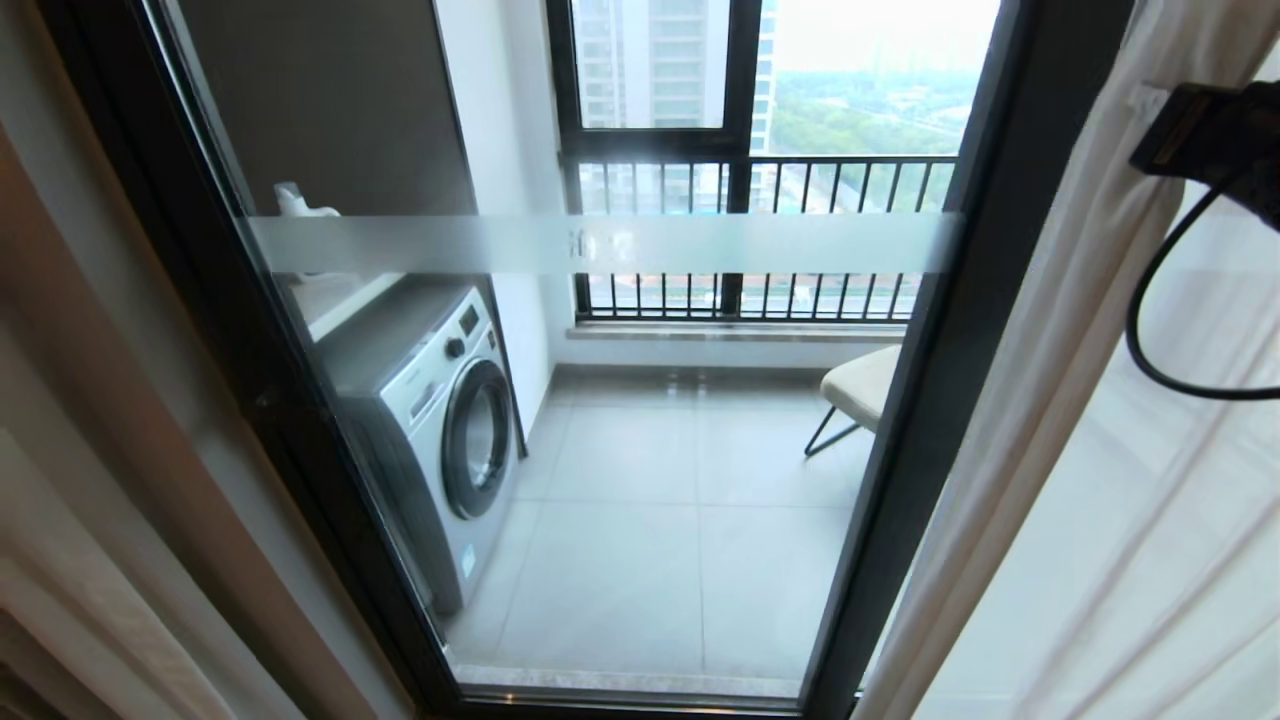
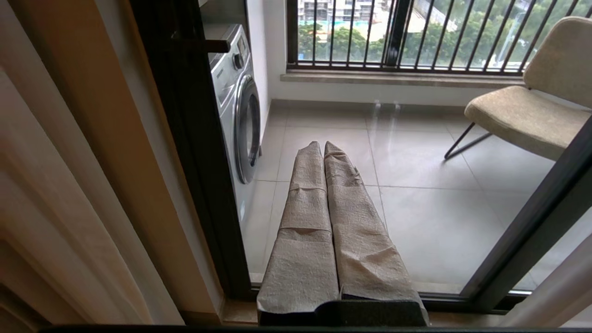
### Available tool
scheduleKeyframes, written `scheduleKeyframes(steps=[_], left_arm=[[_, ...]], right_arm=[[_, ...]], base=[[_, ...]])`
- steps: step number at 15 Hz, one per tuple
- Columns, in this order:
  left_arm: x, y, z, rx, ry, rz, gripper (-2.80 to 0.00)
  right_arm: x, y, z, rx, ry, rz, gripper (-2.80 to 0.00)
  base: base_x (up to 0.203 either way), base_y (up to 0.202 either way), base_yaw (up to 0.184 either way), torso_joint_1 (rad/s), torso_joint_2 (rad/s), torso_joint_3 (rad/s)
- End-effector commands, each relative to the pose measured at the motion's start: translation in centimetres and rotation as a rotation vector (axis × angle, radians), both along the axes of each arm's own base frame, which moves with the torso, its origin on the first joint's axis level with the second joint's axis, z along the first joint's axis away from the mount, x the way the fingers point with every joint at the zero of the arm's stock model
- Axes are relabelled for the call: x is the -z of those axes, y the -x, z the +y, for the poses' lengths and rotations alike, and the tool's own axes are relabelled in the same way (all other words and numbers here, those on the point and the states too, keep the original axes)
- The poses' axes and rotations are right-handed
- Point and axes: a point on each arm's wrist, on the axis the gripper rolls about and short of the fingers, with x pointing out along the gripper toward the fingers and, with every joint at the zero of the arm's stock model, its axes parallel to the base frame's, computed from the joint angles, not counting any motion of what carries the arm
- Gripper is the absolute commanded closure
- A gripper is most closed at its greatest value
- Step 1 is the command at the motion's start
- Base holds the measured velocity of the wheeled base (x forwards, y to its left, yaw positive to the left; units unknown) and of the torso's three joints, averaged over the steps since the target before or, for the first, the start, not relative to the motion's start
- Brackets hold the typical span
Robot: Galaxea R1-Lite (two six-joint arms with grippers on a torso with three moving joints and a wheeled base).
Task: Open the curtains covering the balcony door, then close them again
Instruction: Close the inner curtains on both sides
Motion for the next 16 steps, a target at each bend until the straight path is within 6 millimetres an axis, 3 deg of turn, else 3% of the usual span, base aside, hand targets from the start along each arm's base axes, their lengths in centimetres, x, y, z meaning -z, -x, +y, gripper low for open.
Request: scheduleKeyframes(steps=[1, 4, 16], left_arm=[[0.0, 0.0, 0.0, -0.001, 0.001, -0.002, 0.0], [0.0, 0.0, 0.0, -0.001, 0.003, -0.003, 0.0], [0.0, 0.0, 0.0, -0.001, 0.004, -0.003, 0.0]], right_arm=[[-0.1, 0.1, 0.0, 0.0, 0.0, -0.005, 0.0], [0.0, 0.0, 0.0, 0.0, 0.0, -0.003, 0.0], [0.1, -1.5, 0.1, 0.01, 0.047, -0.003, 0.0]], base=[[0.0, 0.19, 0.002, 0.002, 0.0, 0.007], [0.0, 0.142, 0.001, 0.002, 0.0, 0.002], [0.0, 0.0, 0.0, 0.0, 0.0, 0.0]])
